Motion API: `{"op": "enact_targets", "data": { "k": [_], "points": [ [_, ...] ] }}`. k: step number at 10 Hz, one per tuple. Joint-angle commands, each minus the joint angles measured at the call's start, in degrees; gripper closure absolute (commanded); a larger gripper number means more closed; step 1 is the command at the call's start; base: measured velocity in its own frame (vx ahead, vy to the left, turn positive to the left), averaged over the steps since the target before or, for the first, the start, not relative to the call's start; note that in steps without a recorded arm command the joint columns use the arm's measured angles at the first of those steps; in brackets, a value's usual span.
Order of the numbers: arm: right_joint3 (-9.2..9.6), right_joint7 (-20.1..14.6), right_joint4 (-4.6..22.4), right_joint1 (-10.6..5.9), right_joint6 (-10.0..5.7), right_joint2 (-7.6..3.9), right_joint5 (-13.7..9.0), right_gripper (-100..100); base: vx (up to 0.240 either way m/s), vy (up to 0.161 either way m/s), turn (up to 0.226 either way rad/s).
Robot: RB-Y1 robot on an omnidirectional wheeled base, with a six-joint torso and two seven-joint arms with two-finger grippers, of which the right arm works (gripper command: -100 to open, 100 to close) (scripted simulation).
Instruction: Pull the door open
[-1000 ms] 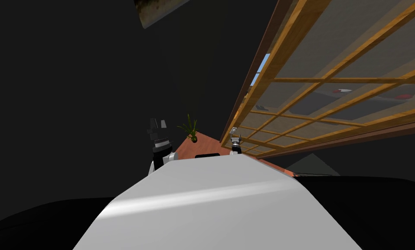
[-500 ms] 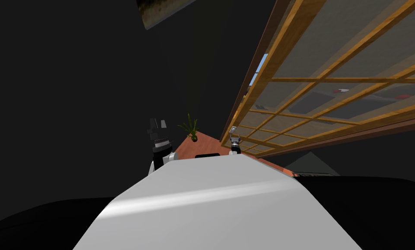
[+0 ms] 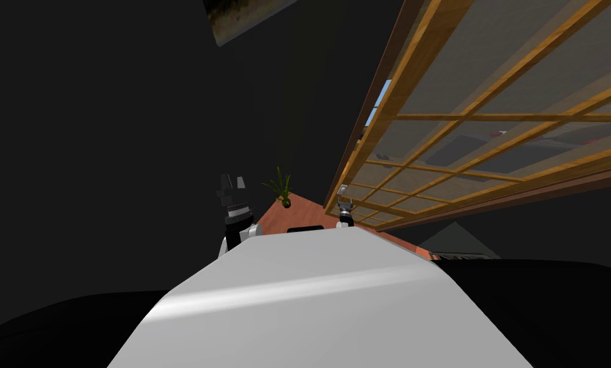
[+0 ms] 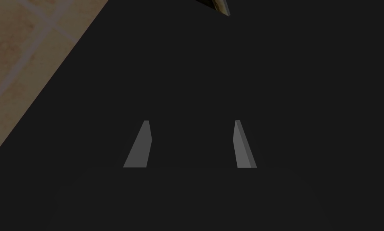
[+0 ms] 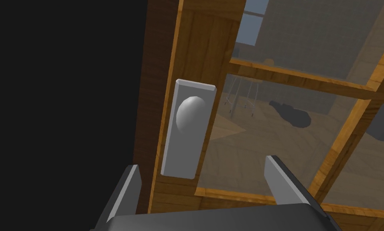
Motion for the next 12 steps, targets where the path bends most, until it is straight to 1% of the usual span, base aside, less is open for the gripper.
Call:
{"op": "enact_targets", "data": {
  "k": [1, 2, 3, 5, 8, 9, 10, 11, 12],
  "points": [
    [0.72, -2.75, -0.30, 0.06, 0.04, 0.05, -1.04, -100, -0.031, 0.000, 0.005],
    [1.33, -4.24, -0.50, 0.09, 0.08, 0.05, -1.91, -100, -0.050, 0.001, 0.011],
    [1.33, -4.81, -0.50, 0.09, 0.08, 0.05, -1.91, -100, -0.038, 0.000, 0.003],
    [2.30, -7.98, -0.83, 0.14, 0.14, 0.05, -3.29, -100, -0.029, -0.005, 0.006],
    [3.30, -11.10, -1.16, 0.20, 0.20, 0.04, -4.72, -100, -0.033, -0.001, 0.005],
    [3.10, -10.40, -0.91, 0.09, 0.10, 0.04, -4.40, -100, -0.013, 0.000, 0.001],
    [2.88, -12.21, -0.31, 0.60, -0.30, -1.35, -4.74, -100, 0.165, 0.003, 0.098],
    [2.81, -12.68, -0.13, 0.75, -0.42, -1.76, -4.83, -100, 0.222, -0.019, 0.073],
    [2.64, -13.74, 0.27, 1.09, -0.69, -2.68, -5.02, -100, 0.179, -0.018, 0.070]
  ]
}}
